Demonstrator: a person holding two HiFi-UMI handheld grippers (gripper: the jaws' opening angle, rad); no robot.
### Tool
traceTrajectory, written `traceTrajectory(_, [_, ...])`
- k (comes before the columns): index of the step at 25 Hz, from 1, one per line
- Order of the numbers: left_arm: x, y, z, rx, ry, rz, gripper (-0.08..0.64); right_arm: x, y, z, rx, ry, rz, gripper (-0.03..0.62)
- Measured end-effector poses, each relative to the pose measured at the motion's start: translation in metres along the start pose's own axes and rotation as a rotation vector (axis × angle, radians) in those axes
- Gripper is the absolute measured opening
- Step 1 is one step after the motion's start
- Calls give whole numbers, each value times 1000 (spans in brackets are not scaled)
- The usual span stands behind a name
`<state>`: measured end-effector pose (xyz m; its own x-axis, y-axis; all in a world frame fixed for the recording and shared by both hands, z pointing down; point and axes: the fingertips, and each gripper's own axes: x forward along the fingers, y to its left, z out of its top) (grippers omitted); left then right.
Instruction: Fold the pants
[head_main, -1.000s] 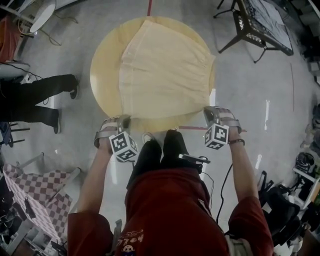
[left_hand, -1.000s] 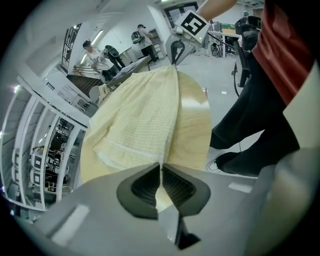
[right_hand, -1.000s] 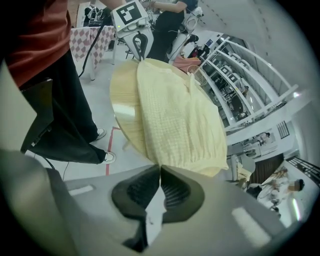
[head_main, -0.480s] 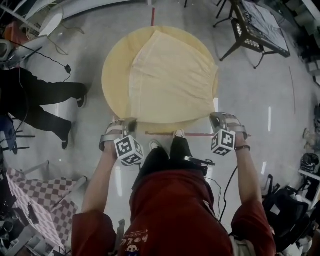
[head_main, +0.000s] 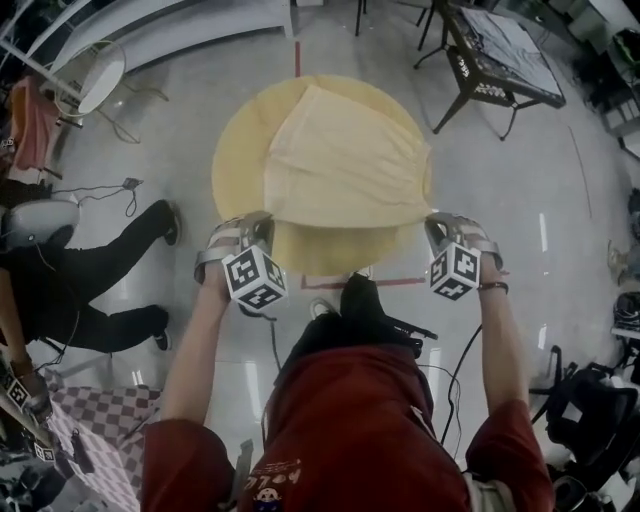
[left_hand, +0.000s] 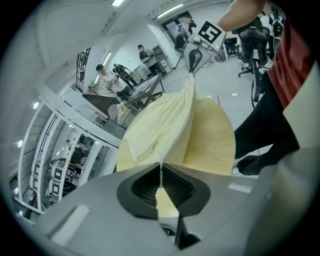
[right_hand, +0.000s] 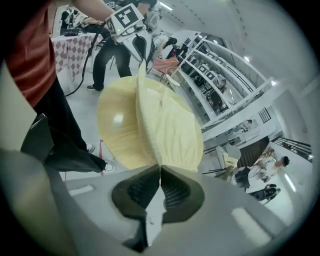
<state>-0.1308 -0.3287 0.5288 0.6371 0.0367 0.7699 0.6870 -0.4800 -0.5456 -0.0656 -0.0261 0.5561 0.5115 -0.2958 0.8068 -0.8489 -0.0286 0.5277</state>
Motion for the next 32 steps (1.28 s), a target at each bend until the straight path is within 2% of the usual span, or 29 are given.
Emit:
traceTrajectory(9, [46,89,33,17,14,44,21,25,-74,1,59,-21,-21,6])
traceTrajectory(16, [98,146,63,27,43,49,21,59,-127,-9,93,-37,11,6])
traceTrajectory(23, [145,184,84,50,83,26,21,94,-158,-19,113,-37,76,6])
traceTrajectory(32, [219,224,86,143,43,-49,21,140,-171,-19,224,52,103,6])
